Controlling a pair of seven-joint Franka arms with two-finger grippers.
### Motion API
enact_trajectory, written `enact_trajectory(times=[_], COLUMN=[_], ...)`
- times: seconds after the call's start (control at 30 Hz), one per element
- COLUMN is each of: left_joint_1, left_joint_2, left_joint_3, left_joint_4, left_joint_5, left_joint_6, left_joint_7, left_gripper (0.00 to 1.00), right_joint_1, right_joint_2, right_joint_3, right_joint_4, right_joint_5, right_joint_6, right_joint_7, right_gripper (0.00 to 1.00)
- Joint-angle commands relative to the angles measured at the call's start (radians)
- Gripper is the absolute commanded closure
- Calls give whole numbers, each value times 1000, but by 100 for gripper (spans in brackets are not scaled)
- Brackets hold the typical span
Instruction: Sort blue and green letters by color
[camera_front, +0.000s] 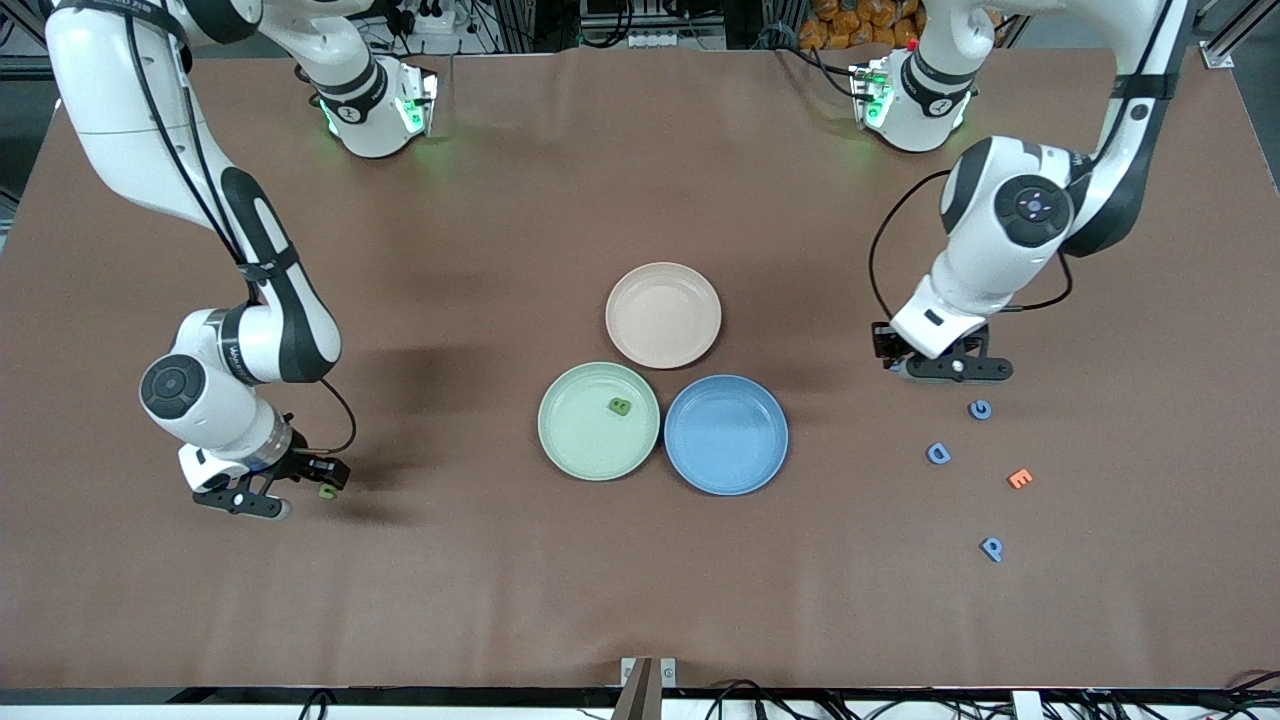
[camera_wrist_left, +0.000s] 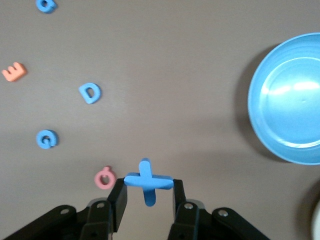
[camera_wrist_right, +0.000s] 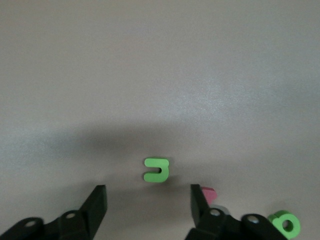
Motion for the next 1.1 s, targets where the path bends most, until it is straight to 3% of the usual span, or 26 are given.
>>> enact_trajectory(times=[0.0, 0.17, 0.7, 0.83, 1.07], left_joint_1=[-60, -92, -165, -190, -207], left_joint_2=[84, 141, 301, 347, 404], left_joint_3=[2, -18, -41, -36, -32], left_joint_4=[133, 205, 417, 478, 540], left_joint_5=[16, 79, 83, 83, 83], left_joint_6=[-86, -107, -190, -209, -221], left_joint_7=[-109, -230, -370, -405, -431], left_gripper=[100, 100, 100, 100, 100], right_joint_1=[-17, -18, -18, -23, -29], right_joint_2=[41, 81, 119, 122, 122], right_joint_3=[13, 13, 11, 11, 11], right_joint_4=[49, 83, 113, 118, 118], right_joint_5=[-17, -15, -12, -11, -3], right_joint_6=[-5, -8, -17, -18, -18], right_joint_7=[3, 6, 9, 11, 11], right_gripper=[29, 33, 47, 58, 88])
